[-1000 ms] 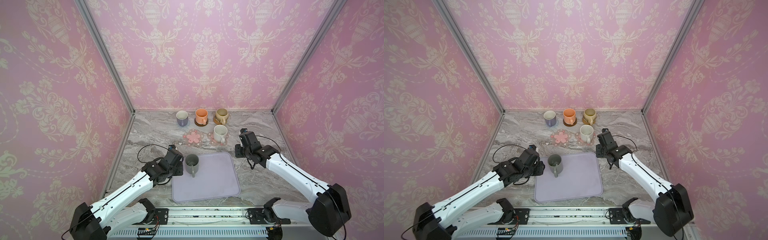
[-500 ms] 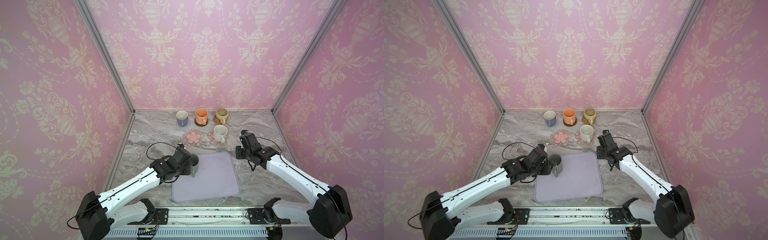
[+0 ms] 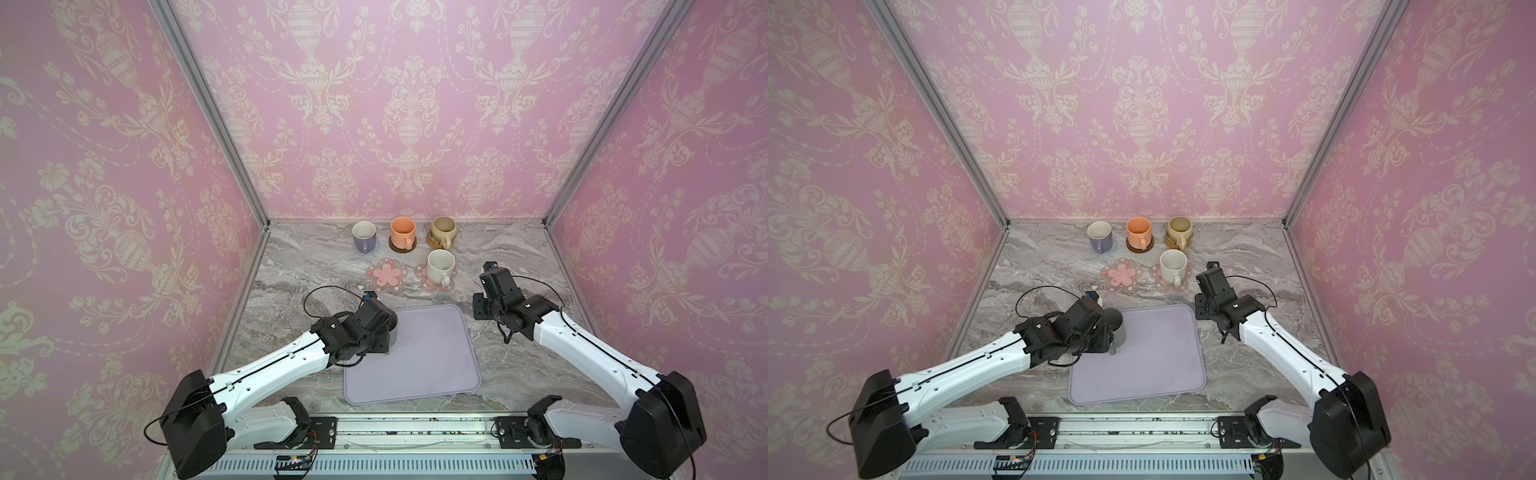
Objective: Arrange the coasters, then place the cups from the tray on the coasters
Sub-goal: 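Draw the right gripper back while the left gripper moves over the grey mug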
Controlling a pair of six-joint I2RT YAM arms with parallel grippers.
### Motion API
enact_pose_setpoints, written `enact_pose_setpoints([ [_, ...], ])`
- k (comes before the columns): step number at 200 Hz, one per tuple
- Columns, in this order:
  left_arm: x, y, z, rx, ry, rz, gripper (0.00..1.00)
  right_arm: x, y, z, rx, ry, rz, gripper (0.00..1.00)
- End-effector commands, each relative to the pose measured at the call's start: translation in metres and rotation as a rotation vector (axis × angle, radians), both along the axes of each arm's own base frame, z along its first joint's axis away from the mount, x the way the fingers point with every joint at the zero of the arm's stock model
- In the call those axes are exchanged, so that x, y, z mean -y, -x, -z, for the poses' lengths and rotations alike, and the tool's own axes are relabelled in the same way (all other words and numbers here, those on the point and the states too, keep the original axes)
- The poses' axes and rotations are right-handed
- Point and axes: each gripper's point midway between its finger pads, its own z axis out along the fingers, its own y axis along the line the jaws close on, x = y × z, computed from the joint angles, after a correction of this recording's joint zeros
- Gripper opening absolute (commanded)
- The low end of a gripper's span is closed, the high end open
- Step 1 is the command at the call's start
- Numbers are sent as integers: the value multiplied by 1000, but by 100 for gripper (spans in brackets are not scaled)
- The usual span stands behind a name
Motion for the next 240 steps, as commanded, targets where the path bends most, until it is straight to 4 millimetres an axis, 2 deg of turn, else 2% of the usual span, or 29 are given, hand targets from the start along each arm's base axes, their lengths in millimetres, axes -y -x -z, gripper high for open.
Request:
enact_pose_setpoints([
  [1,14,-1,-6,-7,45,3,49,7,3,2,3,26,13,44],
  [50,19,-5,3,-12,34,-1,49,10,5,5,-2,37,15,44],
  [112,11,-8,16,-7,-11,-38,49,15,8,7,1,56,21,45],
  [180,-9,-3,28,-28,-146,-17,48,15,7,9,-2,57,22,46],
  [240,-21,-4,24,-1,-209,-4,45,15,8,8,-1,57,25,46],
])
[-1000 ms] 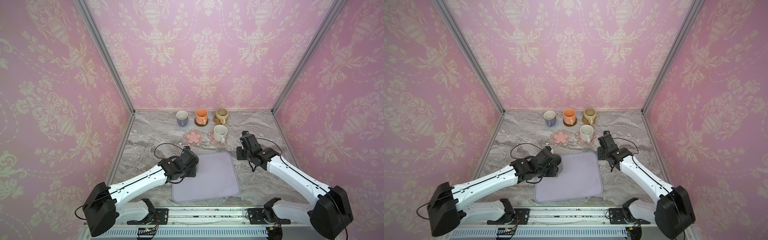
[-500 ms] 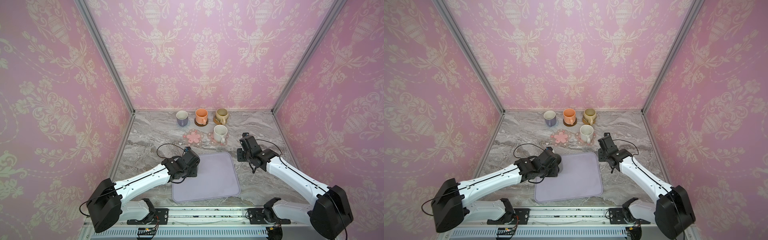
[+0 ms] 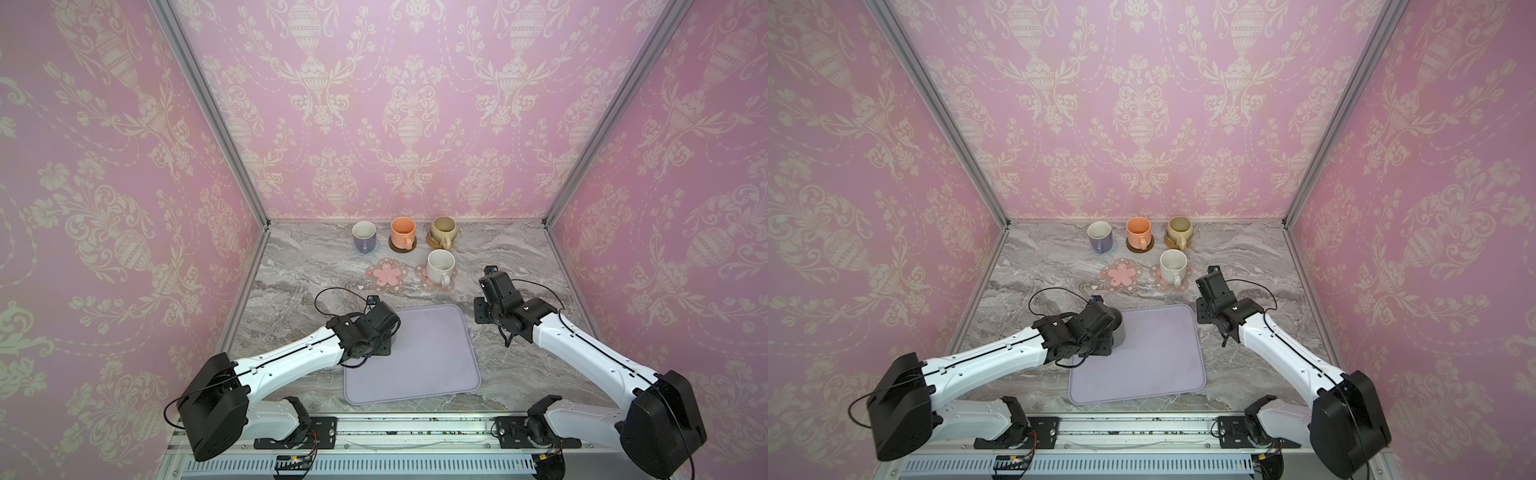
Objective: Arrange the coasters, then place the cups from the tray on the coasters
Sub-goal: 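Draw the right gripper back while the left gripper moves over the grey mug, then grip and lift the grey mug with the left gripper while the right draws back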
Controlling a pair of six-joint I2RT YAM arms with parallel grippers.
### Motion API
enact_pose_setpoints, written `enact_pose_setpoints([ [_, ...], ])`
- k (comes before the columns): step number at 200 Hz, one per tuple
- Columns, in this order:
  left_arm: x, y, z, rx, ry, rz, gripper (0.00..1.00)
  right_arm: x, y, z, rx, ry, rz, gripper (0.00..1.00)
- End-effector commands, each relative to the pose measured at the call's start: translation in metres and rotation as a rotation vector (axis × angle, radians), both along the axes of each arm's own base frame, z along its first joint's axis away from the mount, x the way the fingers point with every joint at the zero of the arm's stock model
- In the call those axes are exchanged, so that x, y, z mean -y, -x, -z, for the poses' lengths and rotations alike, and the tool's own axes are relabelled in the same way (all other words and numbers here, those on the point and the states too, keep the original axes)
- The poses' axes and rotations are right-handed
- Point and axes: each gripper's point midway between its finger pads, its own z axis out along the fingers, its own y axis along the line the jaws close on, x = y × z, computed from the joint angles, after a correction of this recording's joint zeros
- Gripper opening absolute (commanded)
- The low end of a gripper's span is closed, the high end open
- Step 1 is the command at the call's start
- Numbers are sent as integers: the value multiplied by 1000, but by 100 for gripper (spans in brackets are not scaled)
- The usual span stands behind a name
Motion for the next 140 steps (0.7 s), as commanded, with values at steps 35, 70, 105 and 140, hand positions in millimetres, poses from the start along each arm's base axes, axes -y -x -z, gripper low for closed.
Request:
enact_pose_setpoints([
  [35,-16,1,-4,26,-110,46,44,8,2,-6,24,18,12,47],
  [70,-9,1,-1,20,-84,61,46,7,2,-6,24,9,14,47],
  [105,2,-5,4,19,-49,45,46,5,2,-7,26,0,14,47],
  [140,5,-8,9,12,-56,43,45,5,2,-9,26,1,14,47],
])
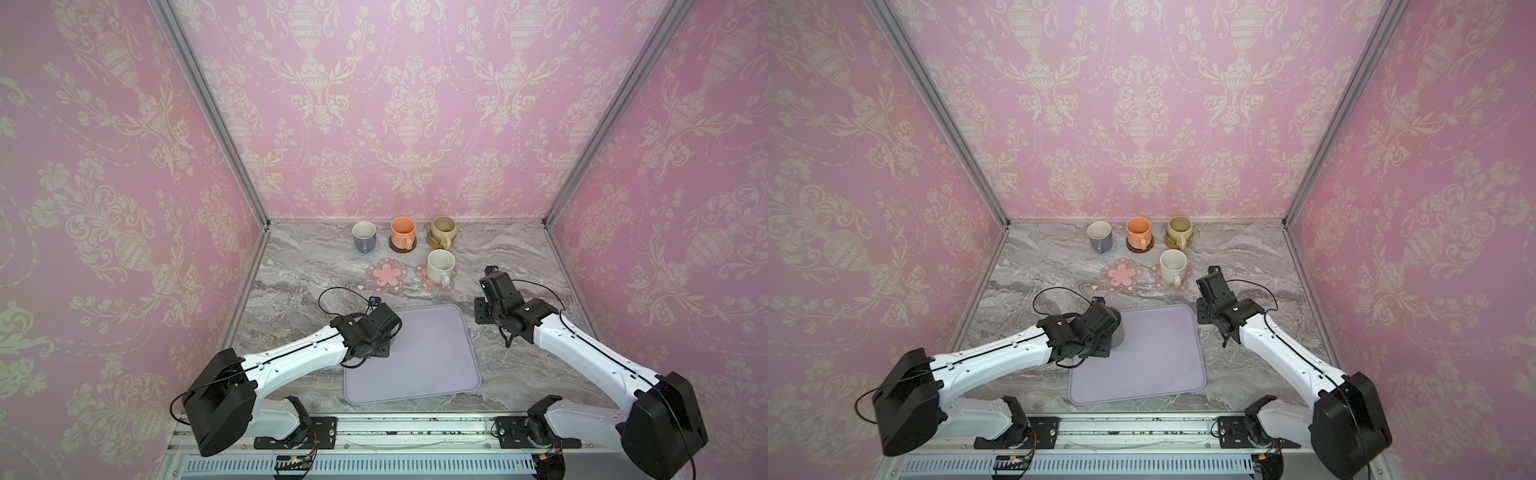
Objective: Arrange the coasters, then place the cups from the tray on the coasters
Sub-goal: 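Grip and lift the grey mug with the left gripper while the right draws back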
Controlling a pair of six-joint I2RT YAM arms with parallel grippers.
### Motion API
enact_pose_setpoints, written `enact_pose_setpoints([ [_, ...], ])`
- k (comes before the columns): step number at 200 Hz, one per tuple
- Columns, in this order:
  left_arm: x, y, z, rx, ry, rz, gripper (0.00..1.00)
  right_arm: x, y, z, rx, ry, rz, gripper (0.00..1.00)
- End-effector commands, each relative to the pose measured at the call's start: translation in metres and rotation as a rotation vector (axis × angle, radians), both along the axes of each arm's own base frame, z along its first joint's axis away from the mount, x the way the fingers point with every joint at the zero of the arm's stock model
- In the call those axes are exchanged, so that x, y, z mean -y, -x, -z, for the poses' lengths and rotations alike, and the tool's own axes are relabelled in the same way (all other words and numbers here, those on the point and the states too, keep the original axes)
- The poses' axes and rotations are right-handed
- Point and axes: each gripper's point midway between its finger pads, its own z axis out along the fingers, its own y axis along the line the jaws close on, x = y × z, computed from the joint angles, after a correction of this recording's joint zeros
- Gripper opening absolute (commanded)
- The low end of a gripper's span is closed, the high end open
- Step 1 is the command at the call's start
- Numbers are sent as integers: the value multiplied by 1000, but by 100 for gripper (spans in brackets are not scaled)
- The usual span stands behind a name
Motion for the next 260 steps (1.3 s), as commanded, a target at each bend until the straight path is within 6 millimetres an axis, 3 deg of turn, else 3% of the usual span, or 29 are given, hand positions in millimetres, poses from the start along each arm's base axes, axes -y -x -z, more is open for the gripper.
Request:
enact_pose_setpoints([
  [1,9,-5,-2,11,12,6,45,5,1,-8,23,4,13,47],
  [68,3,-7,-4,29,-14,9,31,3,-1,-6,19,7,8,48],
  [147,5,-9,-3,31,-30,31,0,6,3,-3,10,13,13,48],
  [189,10,-14,-9,52,-31,64,0,17,13,-4,13,42,27,48],
  [260,18,-34,-39,123,-45,82,0,27,26,-9,33,54,41,49],
])
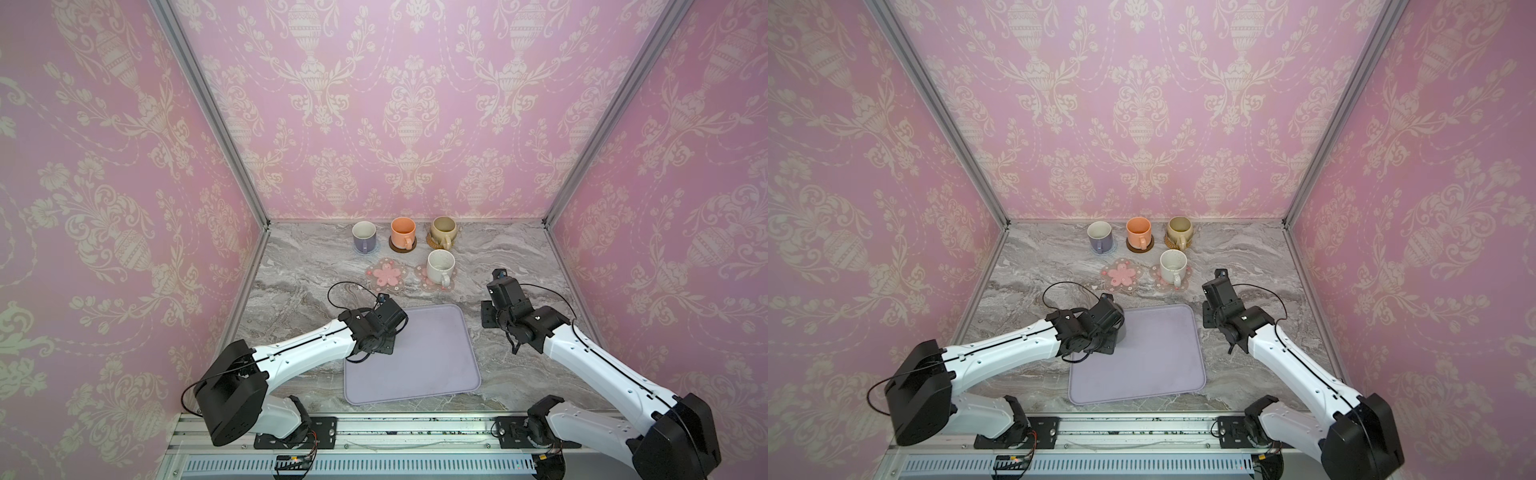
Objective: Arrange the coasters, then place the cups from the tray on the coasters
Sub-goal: 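Grip and lift the grey mug with the left gripper while the right draws back, then carry the grey mug with the left gripper toward the pink flower coaster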
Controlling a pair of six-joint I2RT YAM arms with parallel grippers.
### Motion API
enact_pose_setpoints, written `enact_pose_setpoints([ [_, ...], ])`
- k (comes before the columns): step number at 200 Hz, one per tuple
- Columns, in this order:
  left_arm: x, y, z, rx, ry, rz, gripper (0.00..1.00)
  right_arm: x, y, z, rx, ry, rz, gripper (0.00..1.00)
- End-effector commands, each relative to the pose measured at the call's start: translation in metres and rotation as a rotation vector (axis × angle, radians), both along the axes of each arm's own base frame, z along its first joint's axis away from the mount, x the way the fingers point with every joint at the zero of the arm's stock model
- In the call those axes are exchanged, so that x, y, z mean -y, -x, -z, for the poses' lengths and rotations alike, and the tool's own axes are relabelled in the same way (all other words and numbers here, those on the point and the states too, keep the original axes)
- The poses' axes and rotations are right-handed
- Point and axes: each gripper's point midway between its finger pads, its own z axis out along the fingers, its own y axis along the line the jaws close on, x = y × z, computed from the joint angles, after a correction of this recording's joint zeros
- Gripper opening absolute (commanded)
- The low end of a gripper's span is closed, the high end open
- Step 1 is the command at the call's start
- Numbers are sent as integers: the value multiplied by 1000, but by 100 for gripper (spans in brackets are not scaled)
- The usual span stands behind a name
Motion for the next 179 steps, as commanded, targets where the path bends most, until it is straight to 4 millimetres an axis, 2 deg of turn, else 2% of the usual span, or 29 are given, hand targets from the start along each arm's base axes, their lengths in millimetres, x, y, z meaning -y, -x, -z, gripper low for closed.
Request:
enact_pose_setpoints([
  [1,6,-23,-29,101,4,-2,0,12,10,4,-16,38,17,49],
  [40,9,-38,-48,147,31,-10,0,19,16,-1,4,53,26,51],
  [91,-4,-66,-74,211,-45,-14,0,25,21,-4,17,75,26,52],
  [146,-4,-103,-78,222,-24,-39,0,32,36,2,6,78,33,54],
  [179,-2,-126,-75,241,-19,-56,0,40,42,-3,26,93,42,57],
])
